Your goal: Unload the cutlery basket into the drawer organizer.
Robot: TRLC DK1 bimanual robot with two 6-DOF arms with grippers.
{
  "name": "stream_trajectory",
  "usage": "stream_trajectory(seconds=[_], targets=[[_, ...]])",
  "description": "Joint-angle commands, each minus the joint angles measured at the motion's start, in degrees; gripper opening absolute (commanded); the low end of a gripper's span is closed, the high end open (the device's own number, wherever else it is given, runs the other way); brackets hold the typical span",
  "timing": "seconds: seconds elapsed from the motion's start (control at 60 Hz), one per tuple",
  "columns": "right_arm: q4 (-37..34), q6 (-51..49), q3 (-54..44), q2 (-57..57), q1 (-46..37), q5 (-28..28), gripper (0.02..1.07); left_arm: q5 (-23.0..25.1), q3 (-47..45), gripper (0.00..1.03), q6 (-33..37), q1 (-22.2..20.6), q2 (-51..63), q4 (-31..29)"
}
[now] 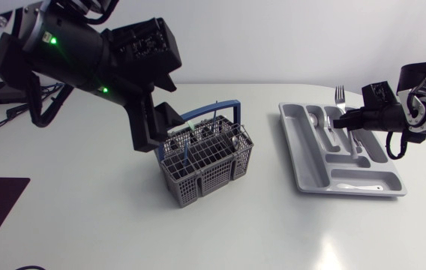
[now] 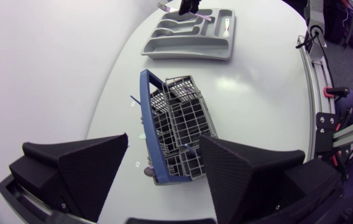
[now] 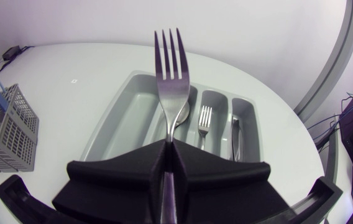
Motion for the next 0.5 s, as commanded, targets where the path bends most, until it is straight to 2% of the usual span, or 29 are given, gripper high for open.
stream_trajectory(seconds=[0.0,0.483], targets=[[1.2,2.3,3.3,3.1,-1.0,-0.3,0.12,-0.2,-2.1,0.97,2.1,0.5,-1.8,1.2],[3.6,5.5,11.7,14.7,-3.4,0.0,0.12,-0.2,-7.3,0.97,4.0,0.2,-5.9,4.4]])
